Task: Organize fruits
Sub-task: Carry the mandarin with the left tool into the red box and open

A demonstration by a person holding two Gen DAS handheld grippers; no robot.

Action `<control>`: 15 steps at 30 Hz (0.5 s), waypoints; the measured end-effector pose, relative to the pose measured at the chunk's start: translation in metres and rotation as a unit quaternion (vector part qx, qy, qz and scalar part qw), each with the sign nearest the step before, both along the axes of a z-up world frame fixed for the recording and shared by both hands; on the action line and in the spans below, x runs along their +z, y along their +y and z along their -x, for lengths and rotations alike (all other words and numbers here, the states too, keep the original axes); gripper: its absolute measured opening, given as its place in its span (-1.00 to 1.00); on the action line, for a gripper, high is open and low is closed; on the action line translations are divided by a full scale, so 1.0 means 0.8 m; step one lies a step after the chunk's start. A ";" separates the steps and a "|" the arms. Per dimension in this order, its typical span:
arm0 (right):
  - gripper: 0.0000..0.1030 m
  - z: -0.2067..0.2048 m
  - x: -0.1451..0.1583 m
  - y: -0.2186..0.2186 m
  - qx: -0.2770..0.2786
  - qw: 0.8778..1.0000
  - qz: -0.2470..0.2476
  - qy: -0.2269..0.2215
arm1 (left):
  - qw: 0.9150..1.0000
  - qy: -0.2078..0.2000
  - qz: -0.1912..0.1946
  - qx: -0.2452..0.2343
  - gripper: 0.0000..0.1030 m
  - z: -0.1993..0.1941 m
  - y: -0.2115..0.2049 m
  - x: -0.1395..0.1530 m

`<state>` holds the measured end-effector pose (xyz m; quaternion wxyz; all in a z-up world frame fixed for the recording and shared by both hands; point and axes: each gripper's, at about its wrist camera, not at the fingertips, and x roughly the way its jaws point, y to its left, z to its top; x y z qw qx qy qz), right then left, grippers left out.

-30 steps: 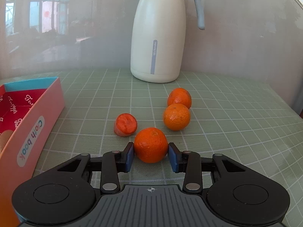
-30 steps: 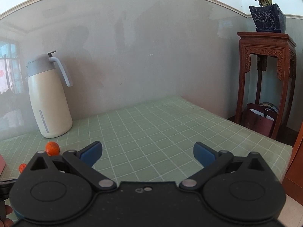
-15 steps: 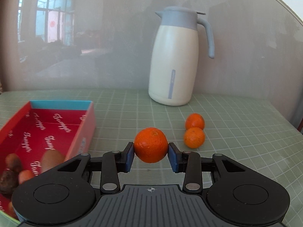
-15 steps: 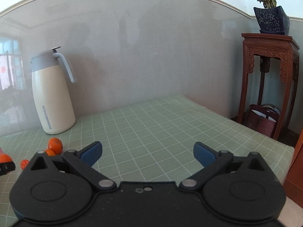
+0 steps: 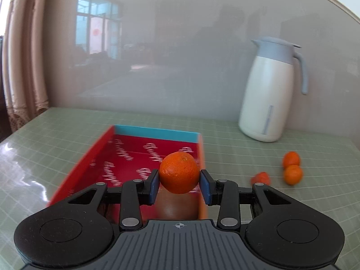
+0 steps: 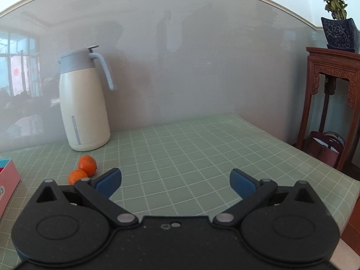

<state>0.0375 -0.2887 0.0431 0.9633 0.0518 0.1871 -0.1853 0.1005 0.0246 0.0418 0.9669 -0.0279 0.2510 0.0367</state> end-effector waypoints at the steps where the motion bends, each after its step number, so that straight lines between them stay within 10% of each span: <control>1: 1.00 -0.002 0.000 0.004 0.004 1.000 0.001 0.000 | 1.000 0.000 -0.003 0.007 -0.25 0.000 0.009 -0.001; 15: 1.00 -0.024 -0.003 0.067 0.051 0.998 0.026 0.013 | 0.997 0.033 0.000 0.073 -0.25 -0.007 0.081 -0.028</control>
